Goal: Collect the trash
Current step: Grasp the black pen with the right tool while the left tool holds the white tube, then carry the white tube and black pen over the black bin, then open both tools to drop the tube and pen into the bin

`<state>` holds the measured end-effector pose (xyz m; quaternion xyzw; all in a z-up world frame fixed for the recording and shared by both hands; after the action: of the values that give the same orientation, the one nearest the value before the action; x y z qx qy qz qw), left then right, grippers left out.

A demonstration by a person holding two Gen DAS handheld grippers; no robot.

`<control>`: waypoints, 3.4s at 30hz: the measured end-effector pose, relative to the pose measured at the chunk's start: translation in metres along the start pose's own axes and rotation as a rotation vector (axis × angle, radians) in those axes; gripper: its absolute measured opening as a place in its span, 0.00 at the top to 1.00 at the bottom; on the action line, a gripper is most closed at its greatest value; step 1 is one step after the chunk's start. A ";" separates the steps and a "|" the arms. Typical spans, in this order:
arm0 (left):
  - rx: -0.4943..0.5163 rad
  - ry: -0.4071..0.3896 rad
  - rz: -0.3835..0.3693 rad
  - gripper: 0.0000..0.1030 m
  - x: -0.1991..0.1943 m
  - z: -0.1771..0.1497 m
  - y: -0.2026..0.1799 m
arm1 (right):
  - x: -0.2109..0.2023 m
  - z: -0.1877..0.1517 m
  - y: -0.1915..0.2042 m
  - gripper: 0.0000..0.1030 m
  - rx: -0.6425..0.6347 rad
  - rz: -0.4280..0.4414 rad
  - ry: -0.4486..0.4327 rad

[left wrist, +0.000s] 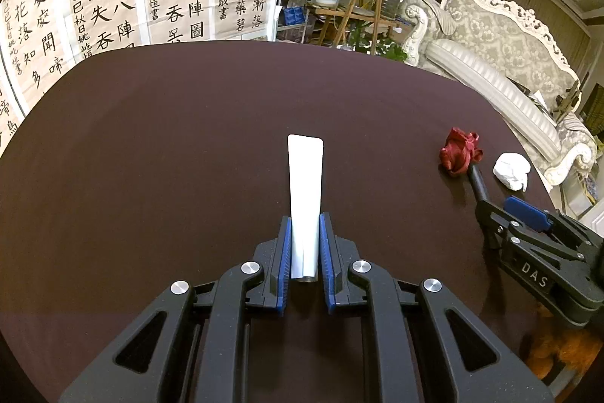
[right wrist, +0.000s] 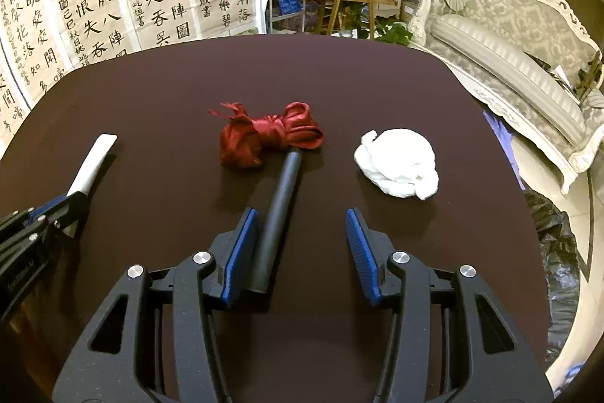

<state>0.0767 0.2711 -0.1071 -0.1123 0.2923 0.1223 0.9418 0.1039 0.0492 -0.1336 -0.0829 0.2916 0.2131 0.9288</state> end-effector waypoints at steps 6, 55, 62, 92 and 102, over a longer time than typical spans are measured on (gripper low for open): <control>0.001 0.000 0.001 0.85 0.000 -0.001 0.000 | 0.003 0.002 0.011 0.75 -0.038 0.027 -0.001; 0.224 -0.062 -0.378 0.89 -0.033 -0.025 -0.251 | -0.119 -0.043 -0.228 0.88 0.193 -0.342 -0.167; 0.286 -0.063 -0.425 0.89 -0.023 -0.028 -0.302 | -0.119 -0.056 -0.268 0.88 0.234 -0.392 -0.163; 0.398 -0.009 -0.422 0.82 0.011 -0.049 -0.368 | -0.097 -0.073 -0.318 0.84 0.302 -0.455 -0.128; 0.370 0.002 -0.409 0.57 0.010 -0.045 -0.359 | -0.107 -0.075 -0.320 0.65 0.294 -0.500 -0.132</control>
<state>0.1674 -0.0791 -0.0993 0.0050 0.2816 -0.1263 0.9512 0.1291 -0.2958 -0.1231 -0.0028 0.2287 -0.0619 0.9715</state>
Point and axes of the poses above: each gripper's, at about its wrist camera, not at the fingertips, and x roughly the way its jaws point, y to its left, z to its top, the point moved 10 cm from there along x, roughly the way its jaws point, and after that the axes turned 15 degrees about -y, right-handed, at the moved point
